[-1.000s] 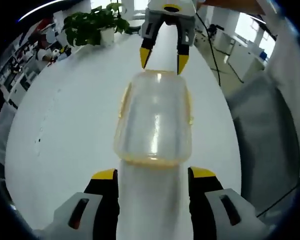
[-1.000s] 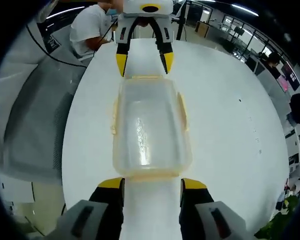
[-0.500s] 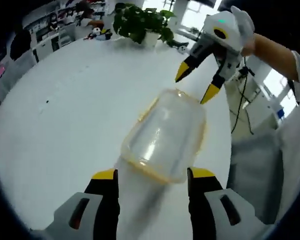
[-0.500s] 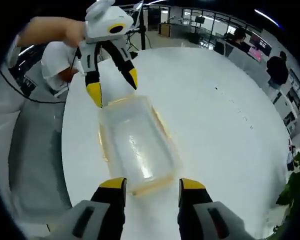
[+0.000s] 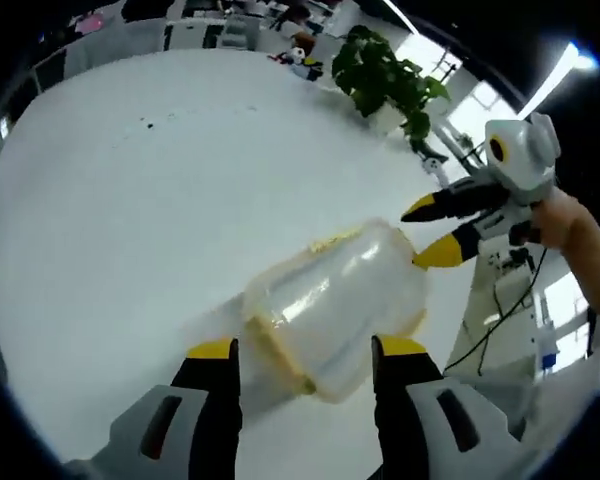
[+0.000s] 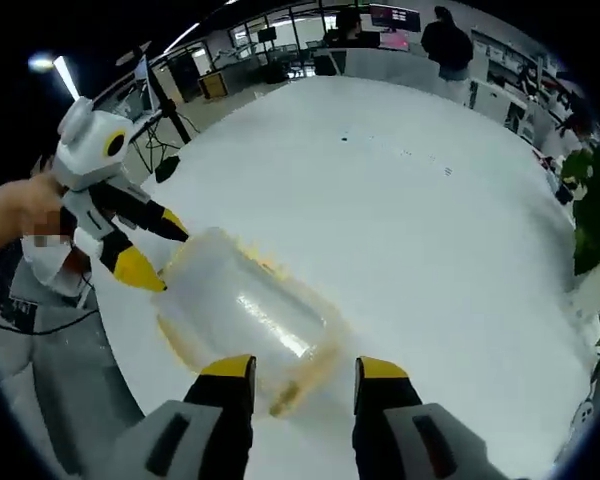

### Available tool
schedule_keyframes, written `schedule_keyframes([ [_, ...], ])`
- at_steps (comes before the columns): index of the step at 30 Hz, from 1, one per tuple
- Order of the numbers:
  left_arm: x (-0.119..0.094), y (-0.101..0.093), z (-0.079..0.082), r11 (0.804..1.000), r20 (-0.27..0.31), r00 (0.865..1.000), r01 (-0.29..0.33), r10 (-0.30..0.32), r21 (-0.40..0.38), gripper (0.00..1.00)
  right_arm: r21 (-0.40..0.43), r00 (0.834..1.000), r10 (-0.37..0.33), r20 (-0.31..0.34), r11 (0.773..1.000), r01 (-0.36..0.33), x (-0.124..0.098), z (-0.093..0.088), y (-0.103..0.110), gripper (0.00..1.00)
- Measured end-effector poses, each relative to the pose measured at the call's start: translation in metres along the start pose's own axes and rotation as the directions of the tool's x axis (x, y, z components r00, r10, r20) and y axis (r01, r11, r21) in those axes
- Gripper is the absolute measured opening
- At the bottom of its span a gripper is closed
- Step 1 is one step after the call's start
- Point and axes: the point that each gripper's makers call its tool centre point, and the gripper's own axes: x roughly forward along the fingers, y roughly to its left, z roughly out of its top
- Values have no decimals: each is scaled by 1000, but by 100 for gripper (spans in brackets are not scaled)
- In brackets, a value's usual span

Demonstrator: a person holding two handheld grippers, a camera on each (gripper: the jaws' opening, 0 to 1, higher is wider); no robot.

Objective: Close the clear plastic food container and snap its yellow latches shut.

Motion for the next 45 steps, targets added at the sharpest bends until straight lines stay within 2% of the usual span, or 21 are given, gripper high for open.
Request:
schedule_keyframes([
  [3, 2, -3, 0, 997, 20, 1000, 15, -13, -80, 46, 41, 1000, 5, -10, 999, -5, 3, -2, 1, 38],
  [4, 3, -2, -1, 997, 12, 1000, 9, -8, -76, 45, 105, 1000, 12, 5, 994, -12, 3, 0, 2, 37],
  [8, 7, -3, -2, 997, 11, 1000, -8, 9, -74, 41, 148, 999, 39, 2, 988, -39, 6, 3, 9, 27],
  [9, 7, -1, -2, 997, 11, 999, -32, 33, -70, 38, 164, 999, 31, -9, 986, -29, 6, 3, 9, 28],
  [10, 6, 3, -3, 997, 2, 998, -60, 60, -52, 35, 147, 1000, 24, -12, 989, -22, 6, 5, 9, 28],
  [11, 6, 3, -3, 998, 4, 998, -60, 60, -38, 34, 150, 1000, 21, -18, 989, -18, 6, 4, 10, 28],
  [13, 8, 1, -2, 995, 14, 998, -61, 62, -82, 34, 150, 1000, 7, -26, 989, -3, 7, 6, 10, 28],
  [16, 8, -1, -2, 996, 17, 997, -76, 76, -42, 33, 124, 999, -11, -39, 992, 16, 7, 4, 12, 27],
  [24, 9, 1, -2, 996, 23, 997, -76, 77, -49, 30, 113, 998, -34, -53, 993, 40, 9, 4, 11, 25],
  [26, 11, -1, -1, 995, 36, 997, -72, 75, -62, 28, 115, 998, -38, -54, 992, 44, 9, 3, 11, 25],
  [27, 16, -1, -2, 991, 49, 997, -61, 67, -122, 29, 107, 998, -38, -47, 993, 43, 10, 5, 12, 25],
  [29, 19, 3, -1, 994, 63, 994, -87, 91, -62, 28, 125, 998, -39, -53, 991, 46, 10, 5, 11, 24],
  [30, 17, 2, -2, 992, 62, 995, -77, 84, -103, 28, 130, 998, -40, -55, 990, 47, 10, 5, 11, 24],
  [31, 18, 3, -3, 992, 62, 995, -77, 84, -99, 28, 193, 998, -30, -50, 980, 39, 10, 5, 12, 24],
  [33, 18, 4, -2, 992, 63, 995, -73, 80, -105, 28, 189, 999, -16, -47, 982, 25, 11, 5, 9, 23],
  [34, 17, 3, -3, 992, 54, 995, -82, 87, -100, 28, 303, 1000, -13, -21, 953, 19, 11, 5, 7, 23],
  [35, 18, 2, -3, 992, 54, 995, -81, 86, -96, 28, 360, 1000, 16, 1, 933, -15, 12, 7, 8, 24],
  [37, 17, 2, -2, 992, 51, 995, -76, 81, -98, 28, 172, 1000, 1, 13, 985, -3, 11, 6, 7, 24],
  [38, 16, 2, -2, 993, 48, 996, -71, 75, -93, 29, 244, 1000, 4, -4, 970, -3, 9, 3, 8, 25],
  [39, 17, 3, -3, 994, 49, 996, -66, 71, -89, 29, 267, 1000, 12, 0, 964, -12, 10, 4, 8, 25],
  [45, 15, 2, -2, 995, 42, 997, -54, 57, -82, 30, 276, 1000, 17, 7, 961, -18, 10, 3, 9, 26],
])
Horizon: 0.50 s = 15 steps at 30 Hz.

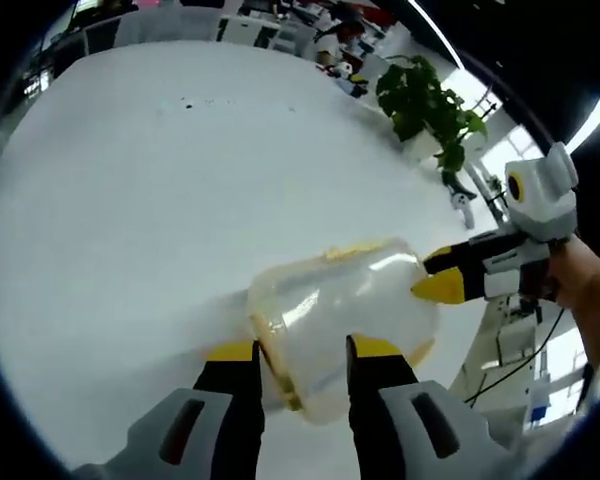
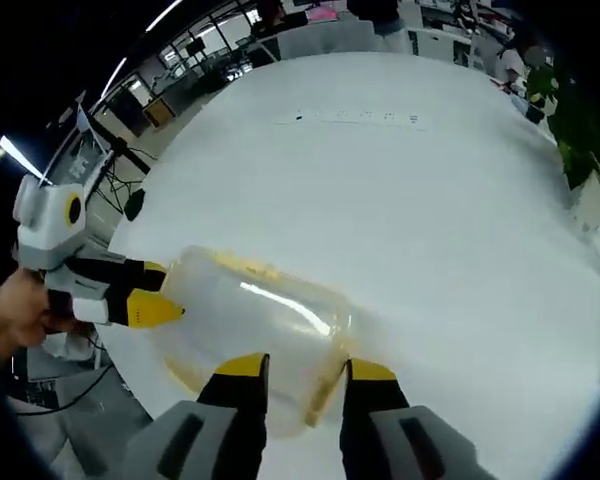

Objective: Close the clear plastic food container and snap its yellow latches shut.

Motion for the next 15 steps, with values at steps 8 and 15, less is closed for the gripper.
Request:
schedule_keyframes([
  [8, -3, -3, 2, 994, 23, 998, 53, -55, 96, 32, -185, 1000, 15, 12, 983, -13, -2, 0, 3, 32],
  [15, -14, -7, 8, 961, 66, 996, 46, -67, 273, 30, -325, 1000, 14, 14, 946, -8, -5, -6, 3, 40],
])
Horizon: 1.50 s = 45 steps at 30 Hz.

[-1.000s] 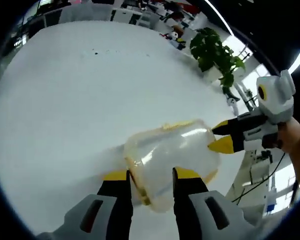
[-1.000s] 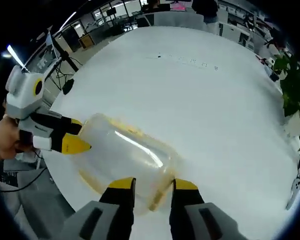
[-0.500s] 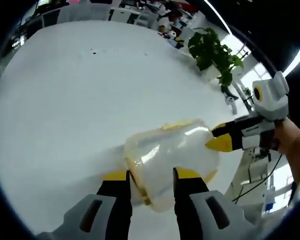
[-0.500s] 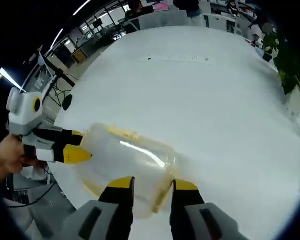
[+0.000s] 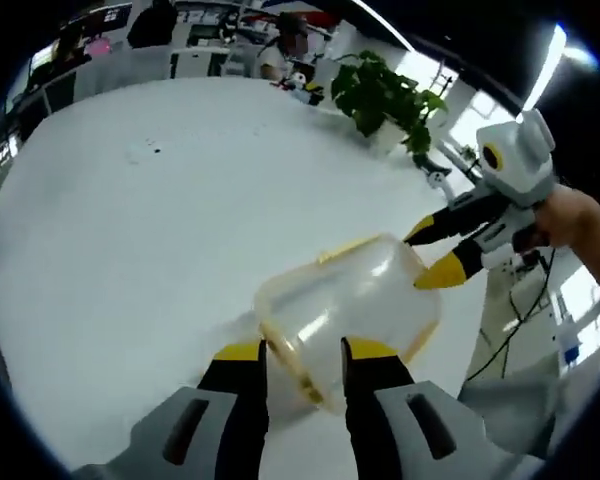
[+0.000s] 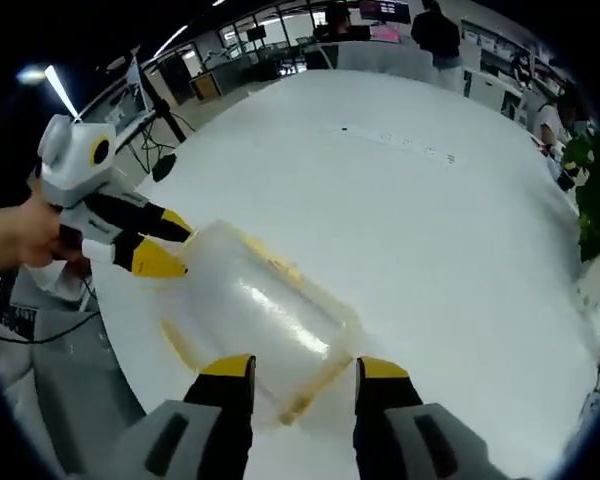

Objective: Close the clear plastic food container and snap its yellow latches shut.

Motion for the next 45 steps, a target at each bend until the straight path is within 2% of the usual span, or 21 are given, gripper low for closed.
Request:
schedule_keyframes([
  [2, -4, 2, 4, 999, 14, 1000, -6, 6, 45, 33, -19, 1000, -8, -8, 1000, 8, -2, -1, -1, 41],
  [4, -6, -2, 11, 997, 43, 999, 28, -31, 73, 33, -78, 1000, -4, 9, 997, 5, -5, 2, -1, 41],
  [5, -7, -6, 16, 992, 63, 997, 47, -54, 116, 35, -121, 999, 17, 30, 993, -13, -7, 6, 3, 42],
  [8, -11, -20, 26, 978, 93, 988, 103, -122, 184, 37, -212, 1000, 17, 26, 977, -11, -9, 6, 4, 45],
  [10, -11, -22, 27, 959, 73, 990, 99, -122, 266, 37, -272, 1000, 8, 1, 962, -8, -12, 4, 5, 46],
  [13, -11, -30, 28, 931, 44, 989, 118, -142, 346, 38, -342, 1000, 7, 6, 940, -5, -16, 9, 7, 46],
  [14, -11, -33, 28, 917, 32, 986, 138, -162, 374, 39, -402, 1000, 25, 17, 916, -16, -17, 12, 12, 46],
  [15, -11, -36, 28, 909, 20, 985, 148, -169, 391, 40, -427, 999, 32, 9, 904, -25, -17, 11, 15, 46],
  [17, -11, -44, 27, 853, -16, 983, 168, -184, 494, 40, -515, 998, 61, 11, 856, -47, -19, 14, 23, 45],
  [18, -11, -45, 27, 840, -21, 982, 172, -188, 515, 40, -541, 995, 92, 23, 839, -65, -20, 16, 29, 44],
  [19, -11, -49, 27, 800, -38, 980, 181, -195, 572, 39, -551, 988, 150, 37, 828, -105, -21, 19, 41, 41],
  [21, -9, -53, 28, 783, -57, 977, 199, -206, 589, 36, -567, 978, 202, 58, 812, -134, -24, 26, 52, 37],
  [24, -6, -57, 31, 763, -77, 972, 222, -221, 607, 33, -601, 977, 206, 54, 788, -133, -23, 30, 57, 33],
  [26, -3, -59, 30, 720, -101, 970, 234, -223, 653, 30, -608, 978, 202, 51, 783, -130, -20, 33, 57, 30],
  [27, -2, -63, 30, 713, -102, 966, 244, -236, 658, 29, -613, 978, 202, 55, 780, -127, -19, 35, 56, 29],
  [30, 2, -70, 30, 706, -111, 959, 268, -261, 655, 27, -603, 970, 232, 71, 785, -144, -15, 42, 57, 30],
  [33, 8, -73, 24, 684, -137, 955, 284, -262, 672, 26, -611, 965, 253, 69, 775, -160, -11, 44, 59, 30],
  [38, 14, -78, 13, 646, -175, 946, 314, -271, 696, 28, -629, 968, 246, 55, 762, -158, -4, 49, 59, 28],
  [42, 15, -82, 14, 648, -172, 941, 326, -291, 688, 28, -641, 969, 244, 21, 747, -174, 4, 47, 61, 31],
  [44, 16, -82, 14, 659, -168, 940, 328, -296, 677, 28, -646, 970, 242, 12, 742, -177, 8, 47, 62, 32],
  [45, 17, -81, 11, 654, -180, 941, 330, -287, 681, 28, -649, 968, 250, 5, 738, -187, 10, 47, 64, 32],
])
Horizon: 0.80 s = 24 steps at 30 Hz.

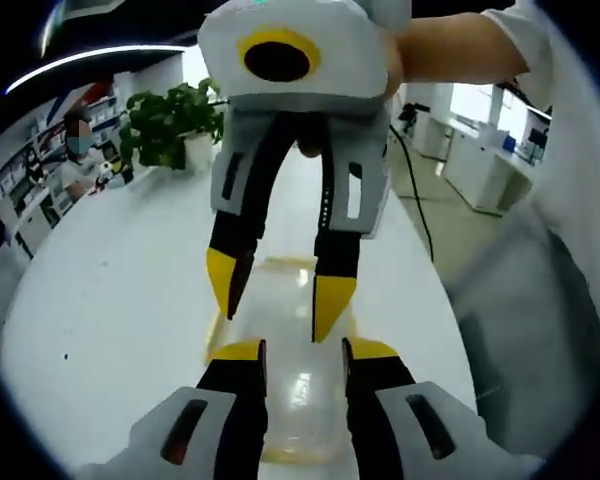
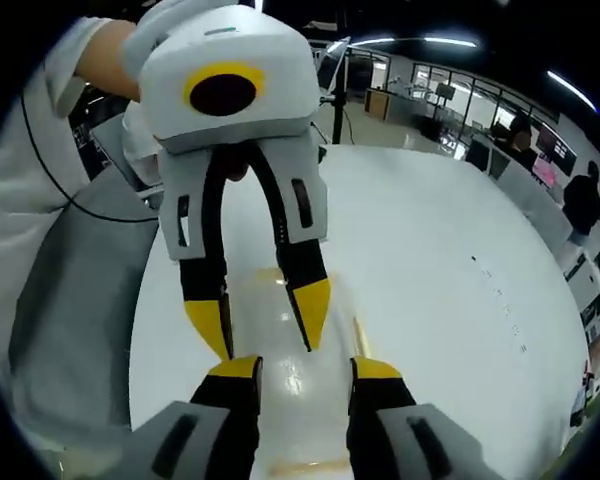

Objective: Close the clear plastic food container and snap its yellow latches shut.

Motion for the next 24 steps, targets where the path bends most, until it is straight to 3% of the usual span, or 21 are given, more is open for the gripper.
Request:
schedule_keyframes([
  [3, -6, 11, 7, 999, 32, 999, -41, 40, 4, 27, -10, 1000, -3, -5, 1000, 2, 1, 0, -2, 31],
  [5, -6, 17, 2, 999, 12, 998, -54, 54, 5, 28, 5, 1000, -3, 4, 1000, 3, 2, 2, -4, 31],
  [12, 2, -4, -11, 999, -37, 999, -3, 5, 54, 37, -15, 999, 13, -37, 1000, -14, 7, -5, -4, 35],
  [18, 5, -11, -9, 994, -45, 999, -3, 8, 109, 40, 10, 999, 16, -38, 1000, -15, 11, -4, -11, 54],
  [22, 8, -12, -9, 986, -58, 998, -27, 37, 166, 44, 1, 997, 33, -69, 999, -33, 14, -8, -13, 57],
  [24, 10, -13, -13, 980, -85, 995, -38, 56, 197, 44, 5, 990, 81, -115, 997, -81, 16, -16, -11, 60],
])
